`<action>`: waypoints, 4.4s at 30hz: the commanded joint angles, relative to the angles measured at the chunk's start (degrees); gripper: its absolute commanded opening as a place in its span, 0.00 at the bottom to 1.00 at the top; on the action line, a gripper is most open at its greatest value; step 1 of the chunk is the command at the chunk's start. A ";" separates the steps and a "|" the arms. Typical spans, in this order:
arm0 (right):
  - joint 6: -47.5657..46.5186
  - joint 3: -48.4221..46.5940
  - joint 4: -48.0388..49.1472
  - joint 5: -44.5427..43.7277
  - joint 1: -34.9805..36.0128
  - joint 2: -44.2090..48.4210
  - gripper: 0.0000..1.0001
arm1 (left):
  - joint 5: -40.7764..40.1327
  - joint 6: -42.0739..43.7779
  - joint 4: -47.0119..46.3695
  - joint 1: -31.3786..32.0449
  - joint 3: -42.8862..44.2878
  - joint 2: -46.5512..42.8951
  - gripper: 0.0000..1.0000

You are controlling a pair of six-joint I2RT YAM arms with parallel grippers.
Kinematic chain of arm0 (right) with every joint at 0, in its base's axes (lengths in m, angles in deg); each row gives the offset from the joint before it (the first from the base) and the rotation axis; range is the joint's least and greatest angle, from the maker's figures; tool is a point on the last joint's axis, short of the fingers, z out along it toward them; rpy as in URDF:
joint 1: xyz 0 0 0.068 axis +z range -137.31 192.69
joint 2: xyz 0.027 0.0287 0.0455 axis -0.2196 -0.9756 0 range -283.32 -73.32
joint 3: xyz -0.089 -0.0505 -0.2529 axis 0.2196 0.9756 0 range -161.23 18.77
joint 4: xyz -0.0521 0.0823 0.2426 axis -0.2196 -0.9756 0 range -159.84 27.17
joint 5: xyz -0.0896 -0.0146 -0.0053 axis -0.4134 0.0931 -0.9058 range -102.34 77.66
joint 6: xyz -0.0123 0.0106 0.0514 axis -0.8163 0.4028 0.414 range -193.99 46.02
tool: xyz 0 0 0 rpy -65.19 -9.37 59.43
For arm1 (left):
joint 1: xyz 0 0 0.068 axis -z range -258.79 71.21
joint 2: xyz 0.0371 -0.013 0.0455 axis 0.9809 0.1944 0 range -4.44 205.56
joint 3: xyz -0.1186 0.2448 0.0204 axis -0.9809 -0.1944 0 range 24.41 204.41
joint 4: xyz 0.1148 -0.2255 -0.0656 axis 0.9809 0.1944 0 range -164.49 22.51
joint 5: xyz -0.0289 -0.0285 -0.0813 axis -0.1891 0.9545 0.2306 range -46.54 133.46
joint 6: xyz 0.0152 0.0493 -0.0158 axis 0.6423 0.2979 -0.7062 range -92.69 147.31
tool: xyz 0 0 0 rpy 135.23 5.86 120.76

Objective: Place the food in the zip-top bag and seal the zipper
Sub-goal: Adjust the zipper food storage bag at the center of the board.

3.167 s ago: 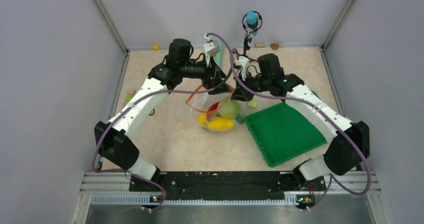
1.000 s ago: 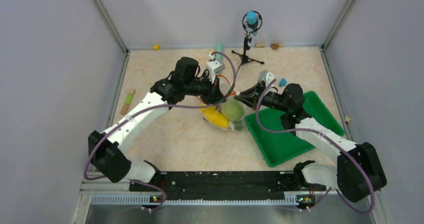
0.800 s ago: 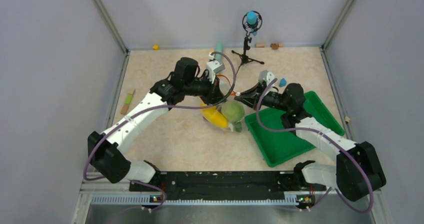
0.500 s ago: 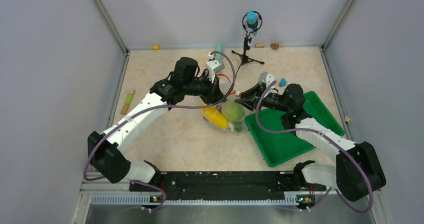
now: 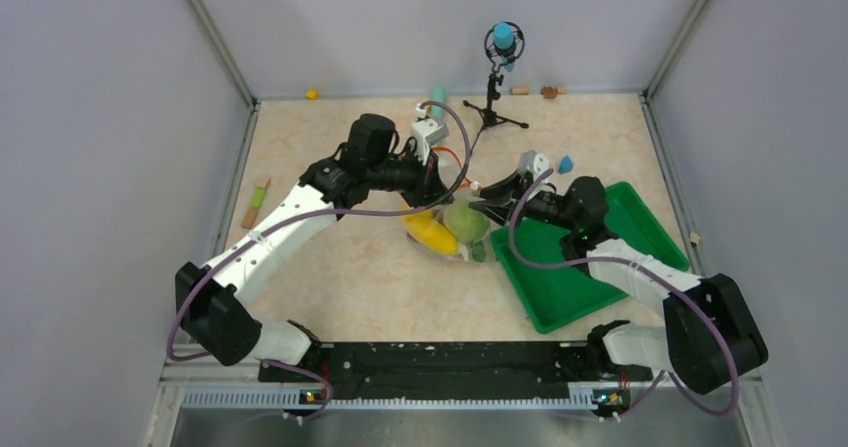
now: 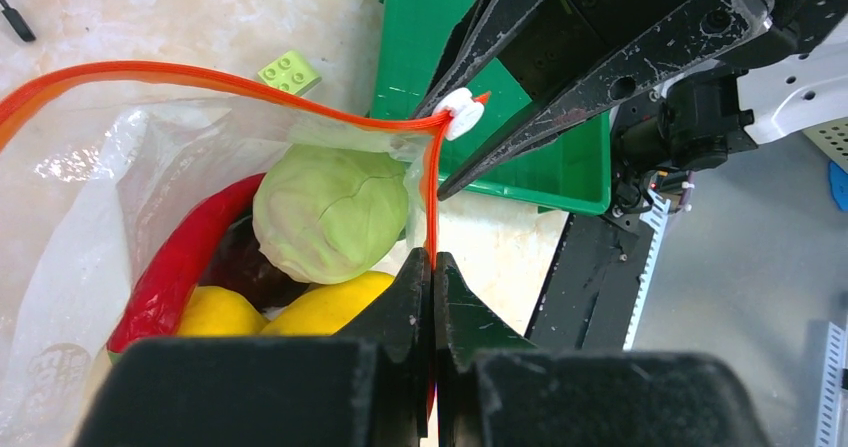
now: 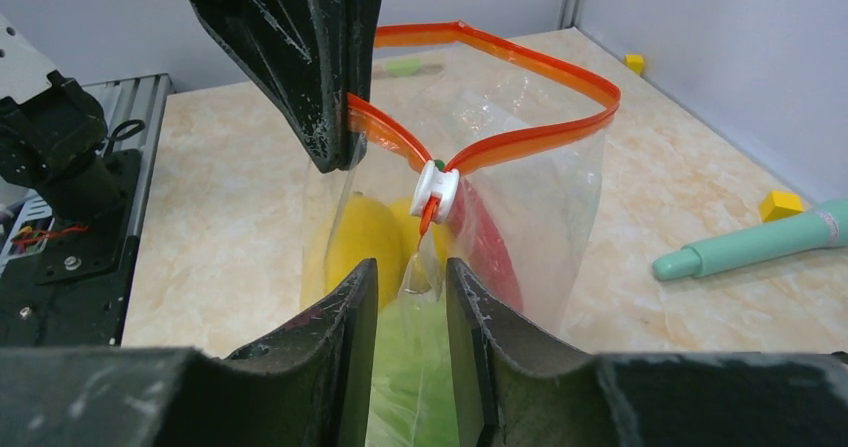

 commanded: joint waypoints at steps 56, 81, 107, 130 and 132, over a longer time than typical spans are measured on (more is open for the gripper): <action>-4.33 -16.34 -18.81 13.63 -0.66 -3.59 0.00 | 15.34 22.66 12.79 -0.19 20.05 12.92 0.73; -2.36 -15.99 -17.35 13.91 -0.81 -3.77 0.00 | 15.59 22.46 15.10 -0.22 24.16 17.86 0.37; 6.73 -11.11 -4.42 4.62 -3.02 -0.19 0.00 | 1.45 24.90 24.34 -0.20 23.99 14.49 0.00; 11.18 -10.89 11.74 12.58 -2.07 -8.82 0.65 | 9.44 17.87 15.00 1.32 23.81 10.99 0.00; 12.85 -12.39 13.72 13.58 -1.54 -11.12 0.64 | 9.04 17.59 15.00 1.55 24.04 11.09 0.00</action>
